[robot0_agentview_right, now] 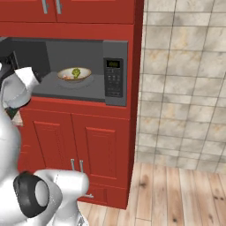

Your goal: The microwave is finished heating the shrimp and broccoli. Take the bowl containing the food and place it on the dining counter.

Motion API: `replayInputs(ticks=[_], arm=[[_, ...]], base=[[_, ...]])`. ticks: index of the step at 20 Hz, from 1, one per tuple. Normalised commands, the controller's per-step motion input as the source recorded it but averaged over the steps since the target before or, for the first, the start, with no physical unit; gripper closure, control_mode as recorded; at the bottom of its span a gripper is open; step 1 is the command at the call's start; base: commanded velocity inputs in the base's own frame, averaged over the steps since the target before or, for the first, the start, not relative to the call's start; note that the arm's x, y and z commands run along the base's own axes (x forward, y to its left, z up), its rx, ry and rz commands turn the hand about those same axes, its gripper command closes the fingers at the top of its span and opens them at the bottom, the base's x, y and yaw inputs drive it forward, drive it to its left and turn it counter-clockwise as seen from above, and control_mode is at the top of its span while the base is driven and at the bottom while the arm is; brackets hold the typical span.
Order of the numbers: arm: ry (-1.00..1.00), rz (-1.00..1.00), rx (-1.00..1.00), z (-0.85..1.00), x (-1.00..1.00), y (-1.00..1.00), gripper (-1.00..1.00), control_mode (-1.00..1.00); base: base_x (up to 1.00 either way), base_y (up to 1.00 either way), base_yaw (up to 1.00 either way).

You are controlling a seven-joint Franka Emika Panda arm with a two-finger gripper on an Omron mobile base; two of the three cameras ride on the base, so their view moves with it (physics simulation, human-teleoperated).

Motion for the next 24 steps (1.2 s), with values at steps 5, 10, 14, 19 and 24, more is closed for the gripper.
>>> replayInputs(ticks=[5, 10, 14, 19, 24], arm=[[-0.07, -0.12, 0.0, 0.0, 0.05, 0.71, -1.0, -1.0], [0.0, -0.11, 0.0, 0.01, 0.13, -0.51, -1.0, -1.0], [0.0, -0.31, 0.0, 0.07, 0.31, -1.0, -1.0, -1.0], [0.01, -0.32, 0.0, 0.14, 0.34, -1.0, -1.0, -1.0], [0.02, -0.22, -0.15, 0.05, 0.42, -1.0, -1.0, -1.0]], base=[[0.0, 0.0, 0.0], [0.0, 0.0, 0.0], [0.0, 0.0, 0.0], [0.0, 0.0, 0.0], [0.0, 0.0, 0.0]])
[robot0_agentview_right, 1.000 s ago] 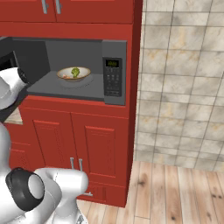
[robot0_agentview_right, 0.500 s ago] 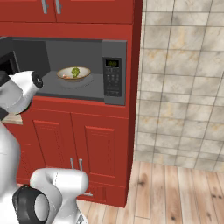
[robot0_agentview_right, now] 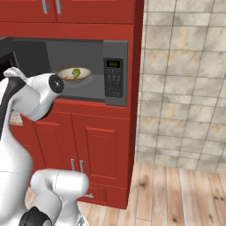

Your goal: The microwave is finished heating the shrimp and broccoli. Take the bowl containing the food and place it on the dining counter.

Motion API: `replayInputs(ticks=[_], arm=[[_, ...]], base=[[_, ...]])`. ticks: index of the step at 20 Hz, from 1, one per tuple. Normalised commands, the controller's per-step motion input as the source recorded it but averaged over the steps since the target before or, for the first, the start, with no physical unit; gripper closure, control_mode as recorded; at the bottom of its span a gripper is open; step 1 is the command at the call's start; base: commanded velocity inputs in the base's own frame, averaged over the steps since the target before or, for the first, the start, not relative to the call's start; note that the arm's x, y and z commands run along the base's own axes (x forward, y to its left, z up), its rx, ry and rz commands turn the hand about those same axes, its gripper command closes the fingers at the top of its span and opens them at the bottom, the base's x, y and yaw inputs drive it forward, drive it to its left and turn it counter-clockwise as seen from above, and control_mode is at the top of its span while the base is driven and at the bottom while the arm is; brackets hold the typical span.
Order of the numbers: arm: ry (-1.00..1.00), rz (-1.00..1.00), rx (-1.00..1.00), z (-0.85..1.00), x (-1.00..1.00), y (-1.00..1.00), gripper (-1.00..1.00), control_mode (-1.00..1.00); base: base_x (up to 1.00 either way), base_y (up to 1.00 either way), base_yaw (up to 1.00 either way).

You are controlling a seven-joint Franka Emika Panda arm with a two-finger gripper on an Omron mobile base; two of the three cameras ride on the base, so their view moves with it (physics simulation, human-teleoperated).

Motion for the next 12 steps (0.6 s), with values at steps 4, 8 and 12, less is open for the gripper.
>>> replayInputs(ticks=[4, 8, 12], arm=[[0.0, -0.19, -0.19, 0.0, 0.39, -1.0, -1.0, -1.0], [0.06, -0.23, -0.16, 0.0, 0.45, -1.0, -1.0, -1.0], [0.14, -0.25, -0.01, -0.01, 0.24, -0.59, -1.0, -1.0]], base=[[0.0, 0.0, 0.0], [0.0, 0.0, 0.0], [0.0, 0.0, 0.0]])
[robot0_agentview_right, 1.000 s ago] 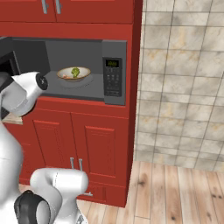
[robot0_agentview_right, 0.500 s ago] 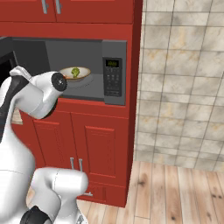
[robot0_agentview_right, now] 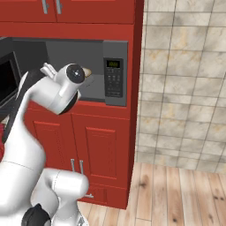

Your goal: The microwave is finished heating the shrimp and broccoli. Take the bowl containing the food and place it on the dining counter.

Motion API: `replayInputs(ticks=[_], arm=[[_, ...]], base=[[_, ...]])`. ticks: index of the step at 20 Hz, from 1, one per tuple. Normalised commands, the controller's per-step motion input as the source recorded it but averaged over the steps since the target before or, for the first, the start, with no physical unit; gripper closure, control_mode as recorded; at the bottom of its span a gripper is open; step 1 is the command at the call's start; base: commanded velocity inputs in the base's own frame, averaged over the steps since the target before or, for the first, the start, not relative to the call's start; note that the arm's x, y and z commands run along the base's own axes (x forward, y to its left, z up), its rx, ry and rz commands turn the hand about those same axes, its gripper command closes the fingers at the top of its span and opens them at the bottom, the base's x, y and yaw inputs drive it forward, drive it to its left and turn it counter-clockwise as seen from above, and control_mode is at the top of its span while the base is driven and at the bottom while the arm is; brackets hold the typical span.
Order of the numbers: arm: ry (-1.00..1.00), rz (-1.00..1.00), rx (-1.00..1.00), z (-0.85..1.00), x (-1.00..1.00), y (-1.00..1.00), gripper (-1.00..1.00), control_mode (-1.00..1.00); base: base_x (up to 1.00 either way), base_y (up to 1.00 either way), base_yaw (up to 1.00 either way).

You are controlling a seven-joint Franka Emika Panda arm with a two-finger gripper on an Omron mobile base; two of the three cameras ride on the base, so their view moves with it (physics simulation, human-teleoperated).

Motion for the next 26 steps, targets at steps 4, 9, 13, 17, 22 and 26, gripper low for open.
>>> replayInputs(ticks=[4, 9, 13, 17, 22, 26], arm=[[0.0, -0.3, 0.0, -0.2, 0.83, 0.04, -1.0, -1.0], [0.04, -0.24, 0.0, -0.05, 0.87, 0.09, -1.0, -1.0], [0.15, -0.13, 0.0, -0.15, 0.8, 0.0, -1.0, -1.0], [0.27, -0.01, 0.0, -0.12, 0.61, -0.03, -1.0, -1.0], [0.41, 0.0, 0.0, 0.0, 0.37, -0.01, -1.0, -1.0], [0.0, 0.0, 0.0, -0.22, 0.15, 0.0, -1.0, -1.0]], base=[[0.0, 0.0, 0.0], [0.0, 0.0, 0.0], [0.0, 0.0, 0.0], [0.0, 0.0, 0.0], [0.0, 0.0, 0.0], [0.0, 0.0, 0.0]])
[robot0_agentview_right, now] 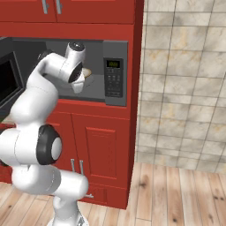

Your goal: The microwave is finished heating the shrimp and broccoli. Take the bowl containing the food and place it on the dining counter.

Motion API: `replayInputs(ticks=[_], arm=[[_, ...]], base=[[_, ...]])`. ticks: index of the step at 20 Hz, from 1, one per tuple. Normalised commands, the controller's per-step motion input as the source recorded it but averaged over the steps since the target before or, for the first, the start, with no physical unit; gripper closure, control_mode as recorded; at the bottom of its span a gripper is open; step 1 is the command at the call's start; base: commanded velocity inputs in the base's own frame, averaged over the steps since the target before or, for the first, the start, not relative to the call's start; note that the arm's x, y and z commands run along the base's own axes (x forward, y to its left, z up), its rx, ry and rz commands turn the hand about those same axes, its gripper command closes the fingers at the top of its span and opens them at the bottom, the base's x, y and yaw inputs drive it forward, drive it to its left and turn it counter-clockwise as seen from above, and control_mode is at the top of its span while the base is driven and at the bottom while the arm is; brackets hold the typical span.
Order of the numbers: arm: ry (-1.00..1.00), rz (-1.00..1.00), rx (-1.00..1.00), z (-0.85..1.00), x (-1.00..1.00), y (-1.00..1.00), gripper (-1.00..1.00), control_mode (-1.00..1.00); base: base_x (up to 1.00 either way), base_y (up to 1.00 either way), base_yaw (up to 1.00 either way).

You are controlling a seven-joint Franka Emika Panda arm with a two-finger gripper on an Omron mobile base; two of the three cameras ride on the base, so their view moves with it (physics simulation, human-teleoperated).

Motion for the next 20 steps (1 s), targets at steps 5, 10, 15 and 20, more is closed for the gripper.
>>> replayInputs(ticks=[5, 10, 15, 20], arm=[[0.0, 0.0, 0.0, -0.36, 0.51, 0.08, -1.0, -1.0], [0.0, 0.0, 0.0, -0.23, 0.63, 0.19, -1.0, -1.0], [-0.01, 0.0, 0.0, -0.25, 0.6, 0.25, -1.0, -1.0], [0.0, 0.0, 0.0, -0.05, 0.47, 0.23, -1.0, -1.0]], base=[[0.0, 0.0, 0.0], [0.0, 0.0, 0.0], [0.0, 0.0, 0.0], [0.0, 0.0, 0.0]])
